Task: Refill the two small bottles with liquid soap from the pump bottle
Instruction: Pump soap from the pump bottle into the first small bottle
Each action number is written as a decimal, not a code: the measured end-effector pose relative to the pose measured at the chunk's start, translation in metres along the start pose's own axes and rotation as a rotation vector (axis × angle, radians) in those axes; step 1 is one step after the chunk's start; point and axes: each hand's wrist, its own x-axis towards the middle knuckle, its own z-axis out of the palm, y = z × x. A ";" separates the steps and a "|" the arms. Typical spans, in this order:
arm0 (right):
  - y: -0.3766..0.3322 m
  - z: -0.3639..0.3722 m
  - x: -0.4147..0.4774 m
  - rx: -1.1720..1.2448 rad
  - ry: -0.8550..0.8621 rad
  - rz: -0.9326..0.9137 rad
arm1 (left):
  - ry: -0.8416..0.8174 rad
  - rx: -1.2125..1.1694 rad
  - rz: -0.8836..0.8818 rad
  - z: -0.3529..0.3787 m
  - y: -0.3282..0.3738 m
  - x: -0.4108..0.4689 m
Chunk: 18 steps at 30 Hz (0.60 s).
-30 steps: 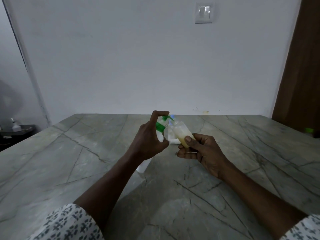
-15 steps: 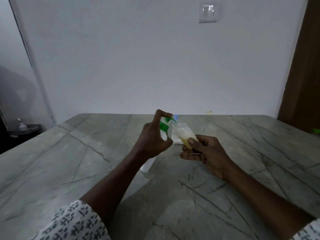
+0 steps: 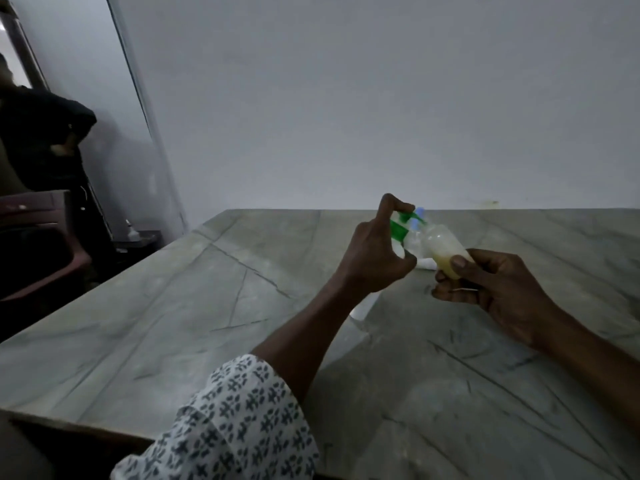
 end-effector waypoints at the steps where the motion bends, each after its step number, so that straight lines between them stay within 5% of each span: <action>1: 0.000 0.000 0.000 0.001 0.004 0.001 | -0.004 -0.001 0.002 0.001 0.000 0.000; 18: -0.004 0.000 -0.001 0.022 0.006 -0.019 | -0.011 0.009 0.064 0.001 -0.009 0.001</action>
